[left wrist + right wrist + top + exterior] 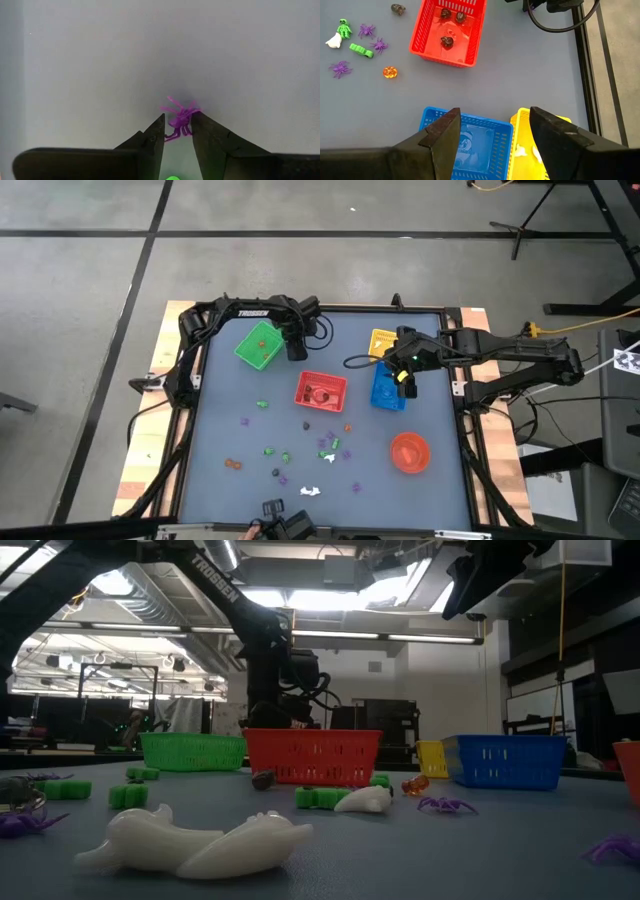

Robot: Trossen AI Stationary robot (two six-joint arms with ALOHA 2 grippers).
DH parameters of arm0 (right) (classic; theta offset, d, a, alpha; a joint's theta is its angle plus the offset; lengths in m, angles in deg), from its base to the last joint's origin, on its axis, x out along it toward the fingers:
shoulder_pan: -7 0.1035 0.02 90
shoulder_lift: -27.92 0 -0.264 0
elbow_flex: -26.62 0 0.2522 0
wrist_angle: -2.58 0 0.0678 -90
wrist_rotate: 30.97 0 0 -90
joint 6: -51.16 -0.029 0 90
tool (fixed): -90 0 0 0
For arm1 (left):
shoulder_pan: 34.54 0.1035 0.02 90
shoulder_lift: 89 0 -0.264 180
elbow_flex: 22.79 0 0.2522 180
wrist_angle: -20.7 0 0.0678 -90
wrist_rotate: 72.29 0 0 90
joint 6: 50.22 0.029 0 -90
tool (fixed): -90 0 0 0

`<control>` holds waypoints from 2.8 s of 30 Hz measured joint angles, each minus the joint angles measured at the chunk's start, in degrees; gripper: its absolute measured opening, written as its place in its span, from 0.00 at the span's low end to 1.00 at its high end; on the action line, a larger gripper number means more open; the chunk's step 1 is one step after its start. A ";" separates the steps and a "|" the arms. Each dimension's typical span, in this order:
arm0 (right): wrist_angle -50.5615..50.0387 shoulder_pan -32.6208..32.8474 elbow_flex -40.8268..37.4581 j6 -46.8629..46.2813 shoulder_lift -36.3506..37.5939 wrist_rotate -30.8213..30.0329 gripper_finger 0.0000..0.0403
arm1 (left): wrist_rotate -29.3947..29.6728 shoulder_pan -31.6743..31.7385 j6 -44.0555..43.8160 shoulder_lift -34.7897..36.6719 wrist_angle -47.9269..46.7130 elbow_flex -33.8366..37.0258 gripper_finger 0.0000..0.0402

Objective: Sort Halloween decoration
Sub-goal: Put the violet spider toy into the blue bin

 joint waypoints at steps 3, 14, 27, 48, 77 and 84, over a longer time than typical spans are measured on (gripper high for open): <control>0.01 -0.01 0.00 0.00 0.00 -0.01 0.59 | -0.46 0.00 0.00 0.00 0.02 0.00 0.21; 0.00 -0.01 0.00 0.00 0.00 -0.01 0.59 | -2.32 -0.30 -0.02 -0.02 0.07 -0.18 0.21; 0.00 -0.01 0.00 0.00 0.00 0.01 0.59 | -2.61 -0.98 0.00 -0.57 -0.67 -3.34 0.21; 0.00 0.01 0.00 0.00 0.00 0.01 0.59 | -2.89 -1.03 0.02 -0.27 -0.88 -3.45 0.03; -0.04 0.00 0.00 1.46 0.00 -1.83 0.59 | -2.73 -2.52 -0.02 -0.17 -0.73 -3.52 0.00; -0.12 0.01 0.00 2.92 0.02 -2.11 0.59 | -2.73 -4.13 -0.02 -0.17 0.57 -3.54 0.00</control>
